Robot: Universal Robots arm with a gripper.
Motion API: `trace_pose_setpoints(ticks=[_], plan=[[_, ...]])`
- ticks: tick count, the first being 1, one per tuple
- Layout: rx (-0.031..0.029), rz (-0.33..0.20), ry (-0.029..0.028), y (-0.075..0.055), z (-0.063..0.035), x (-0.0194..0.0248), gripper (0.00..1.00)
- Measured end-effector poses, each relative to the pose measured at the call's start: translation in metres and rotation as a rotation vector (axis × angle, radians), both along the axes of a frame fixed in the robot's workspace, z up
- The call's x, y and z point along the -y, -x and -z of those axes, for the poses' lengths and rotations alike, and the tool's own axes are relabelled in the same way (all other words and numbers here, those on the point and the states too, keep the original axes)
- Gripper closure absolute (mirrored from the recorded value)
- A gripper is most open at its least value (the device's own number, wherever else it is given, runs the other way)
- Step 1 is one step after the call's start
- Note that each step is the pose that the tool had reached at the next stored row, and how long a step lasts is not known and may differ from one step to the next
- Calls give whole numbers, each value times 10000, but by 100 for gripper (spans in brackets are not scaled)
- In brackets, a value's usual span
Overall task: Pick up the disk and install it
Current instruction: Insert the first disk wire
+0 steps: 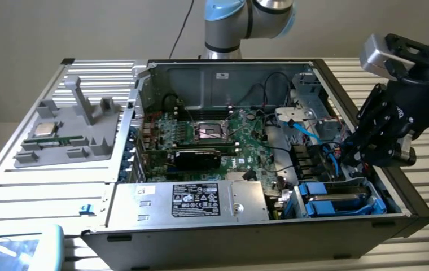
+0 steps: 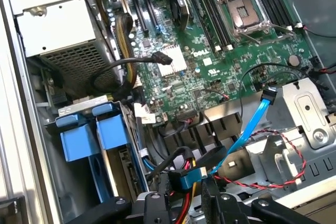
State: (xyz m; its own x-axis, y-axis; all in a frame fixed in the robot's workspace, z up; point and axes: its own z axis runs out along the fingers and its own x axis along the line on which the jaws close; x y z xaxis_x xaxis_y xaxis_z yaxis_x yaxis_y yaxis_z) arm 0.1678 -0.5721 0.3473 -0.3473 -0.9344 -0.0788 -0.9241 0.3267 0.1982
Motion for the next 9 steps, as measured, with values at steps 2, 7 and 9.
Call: trace_pose_setpoints(ticks=[2,7,9], plan=[[-22,15,-27,0,0,5,65],[-39,23,-48,0,-9,10,65],[-38,22,-39,1,-26,5,65]])
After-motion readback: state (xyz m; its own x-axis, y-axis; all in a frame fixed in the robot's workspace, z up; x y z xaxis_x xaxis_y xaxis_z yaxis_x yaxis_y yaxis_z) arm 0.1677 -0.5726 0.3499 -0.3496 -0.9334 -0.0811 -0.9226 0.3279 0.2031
